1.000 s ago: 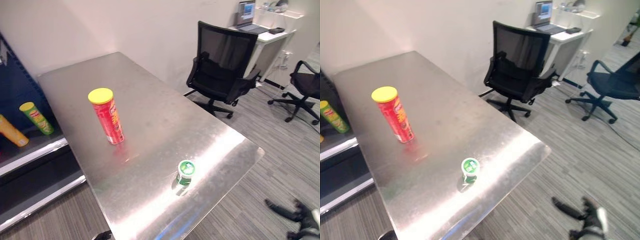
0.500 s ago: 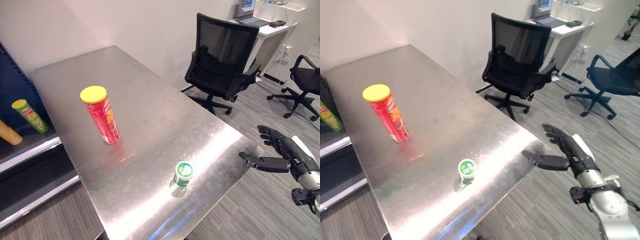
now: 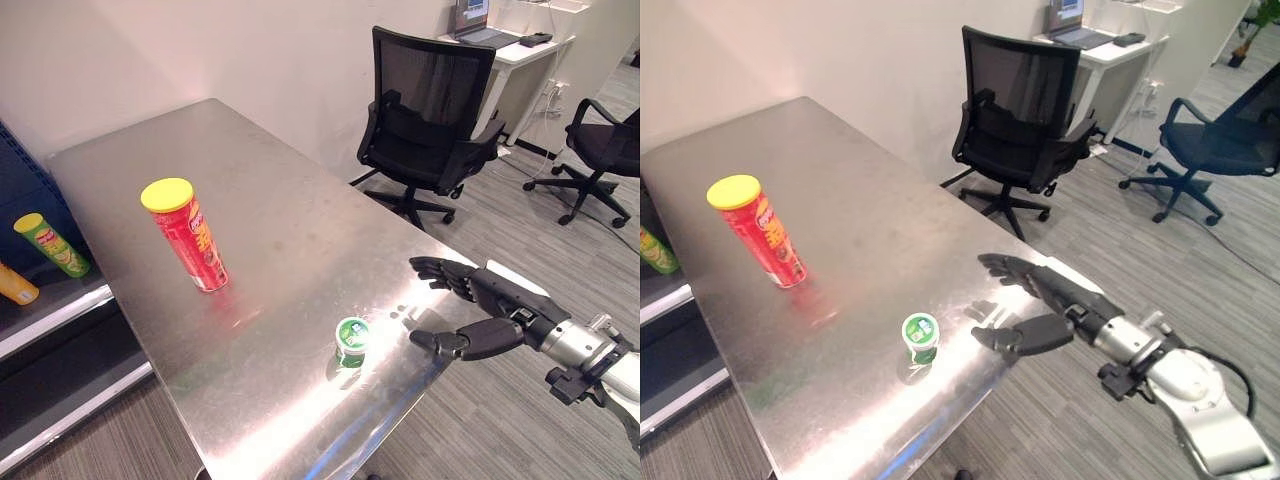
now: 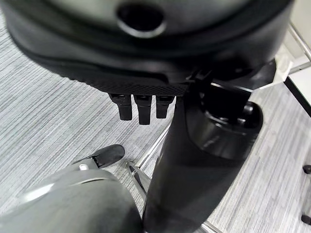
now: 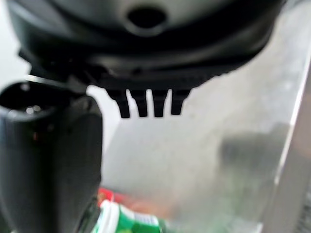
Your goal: Put the goods on the table back onto the shelves and tidy them up.
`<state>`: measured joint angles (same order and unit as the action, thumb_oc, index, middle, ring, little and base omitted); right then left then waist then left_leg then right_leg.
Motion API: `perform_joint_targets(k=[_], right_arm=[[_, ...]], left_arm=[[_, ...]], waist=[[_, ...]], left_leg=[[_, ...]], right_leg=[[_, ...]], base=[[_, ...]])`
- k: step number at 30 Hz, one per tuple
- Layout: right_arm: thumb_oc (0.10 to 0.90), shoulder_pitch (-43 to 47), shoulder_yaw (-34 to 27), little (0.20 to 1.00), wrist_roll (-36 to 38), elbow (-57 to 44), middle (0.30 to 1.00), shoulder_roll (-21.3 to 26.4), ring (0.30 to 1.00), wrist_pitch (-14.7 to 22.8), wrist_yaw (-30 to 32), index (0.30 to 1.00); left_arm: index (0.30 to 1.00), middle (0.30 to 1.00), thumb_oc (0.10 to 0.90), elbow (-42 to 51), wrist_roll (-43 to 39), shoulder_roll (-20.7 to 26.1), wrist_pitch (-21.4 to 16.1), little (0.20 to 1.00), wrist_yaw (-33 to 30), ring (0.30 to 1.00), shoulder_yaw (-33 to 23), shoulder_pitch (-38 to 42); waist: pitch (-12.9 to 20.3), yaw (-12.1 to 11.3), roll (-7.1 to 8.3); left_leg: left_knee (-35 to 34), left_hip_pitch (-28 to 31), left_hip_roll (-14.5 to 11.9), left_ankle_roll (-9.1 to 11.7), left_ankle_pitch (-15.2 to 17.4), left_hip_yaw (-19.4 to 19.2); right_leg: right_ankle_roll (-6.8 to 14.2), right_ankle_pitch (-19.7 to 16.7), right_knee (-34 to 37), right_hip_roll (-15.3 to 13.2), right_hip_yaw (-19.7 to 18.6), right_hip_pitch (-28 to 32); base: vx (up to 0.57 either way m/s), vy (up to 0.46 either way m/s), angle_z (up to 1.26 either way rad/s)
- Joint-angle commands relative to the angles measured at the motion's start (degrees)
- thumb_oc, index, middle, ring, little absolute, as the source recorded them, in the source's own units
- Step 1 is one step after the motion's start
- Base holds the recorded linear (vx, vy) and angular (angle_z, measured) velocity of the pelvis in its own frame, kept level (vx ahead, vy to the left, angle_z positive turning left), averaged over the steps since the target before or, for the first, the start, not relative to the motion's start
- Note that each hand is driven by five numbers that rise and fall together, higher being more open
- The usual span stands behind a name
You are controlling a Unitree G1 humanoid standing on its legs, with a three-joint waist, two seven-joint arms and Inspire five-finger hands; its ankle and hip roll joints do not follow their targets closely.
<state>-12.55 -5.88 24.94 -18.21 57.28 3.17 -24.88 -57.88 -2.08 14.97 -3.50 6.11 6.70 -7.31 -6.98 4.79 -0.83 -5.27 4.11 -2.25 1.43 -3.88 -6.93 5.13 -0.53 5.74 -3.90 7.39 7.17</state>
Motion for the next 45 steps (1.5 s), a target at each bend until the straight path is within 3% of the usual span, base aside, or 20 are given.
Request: perform_joint_targets(k=[1, 8, 17, 23, 31, 45], right_arm=[[0.800, 5.26, -3.02, 0.900, -0.59, -3.43, 0.900, 3.00, 0.900, 5.08, 0.62, 0.900], [0.800, 6.01, 0.76, 0.900, -10.25, -3.40, 0.900, 5.83, 0.900, 8.10, 2.34, 0.900], [0.800, 8.27, 6.48, 0.900, -16.19, -4.03, 0.900, 9.36, 0.900, 10.83, 4.28, 0.900], [0.800, 13.65, 15.00, 0.900, -19.09, -4.35, 0.900, 11.87, 0.900, 12.44, 6.45, 0.900], [0.800, 23.81, 26.77, 0.900, -20.33, -0.94, 0.900, 10.00, 0.900, 12.22, 9.19, 0.900], [0.800, 25.65, 29.33, 0.900, -22.39, 2.46, 0.900, 5.99, 0.900, 11.19, 10.45, 0.900]], left_arm=[[0.900, 0.900, 0.800, -2.20, 1.01, 2.23, -2.87, 0.900, 1.00, 0.900, 1.14, 3.70], [0.900, 0.900, 0.800, -3.48, 1.34, 1.51, -3.07, 0.900, 0.51, 0.900, 1.20, 3.40], [0.900, 0.900, 0.800, -4.67, 1.56, 1.31, -3.25, 0.900, -0.42, 0.900, 1.61, 3.54], [0.900, 0.900, 0.800, -4.73, 1.33, 1.40, -3.31, 0.900, -1.54, 0.900, 3.10, 4.28], [0.900, 0.900, 0.800, -4.96, -0.03, 1.05, -2.76, 0.900, -2.47, 0.900, 4.43, 4.68], [0.900, 0.900, 0.800, -5.07, -0.30, 1.10, -2.40, 0.900, -3.12, 0.900, 4.32, 4.29]], waist=[[0.94, -2.63, 0.82], [0.63, -3.34, 1.15], [0.51, -3.82, 1.69], [0.60, -4.31, 2.07], [0.78, -5.24, 2.66], [0.73, -5.94, 2.65]], left_leg=[[0.27, 0.86, -5.71, 5.26, 0.96, -3.26], [0.27, 0.73, -5.97, 5.50, 0.28, -2.22], [0.27, 0.61, -5.88, 5.69, 0.07, -1.22], [0.27, 1.57, -5.80, 5.73, 0.34, -0.62], [0.27, 2.07, -5.88, 5.71, 0.50, -0.55], [0.27, 1.24, -5.08, 5.39, 0.55, 0.86]], right_leg=[[2.69, 1.42, -0.74, -0.46, 1.97, 0.80], [2.15, 1.78, -0.74, 0.15, 2.83, 1.60], [1.98, 2.03, -0.74, 0.22, 3.61, 2.34], [1.85, 2.30, -0.74, 0.07, 3.88, 3.40], [1.82, 2.49, -0.74, 0.07, 4.23, 4.00], [1.86, 2.31, -0.74, -0.43, 4.64, 3.79]], base=[[0.00, 0.000, 0.00], [-0.01, -0.013, 0.01], [-0.01, -0.010, 0.08], [0.01, -0.007, 0.05], [0.00, 0.002, 0.03], [0.01, 0.003, 0.03]])
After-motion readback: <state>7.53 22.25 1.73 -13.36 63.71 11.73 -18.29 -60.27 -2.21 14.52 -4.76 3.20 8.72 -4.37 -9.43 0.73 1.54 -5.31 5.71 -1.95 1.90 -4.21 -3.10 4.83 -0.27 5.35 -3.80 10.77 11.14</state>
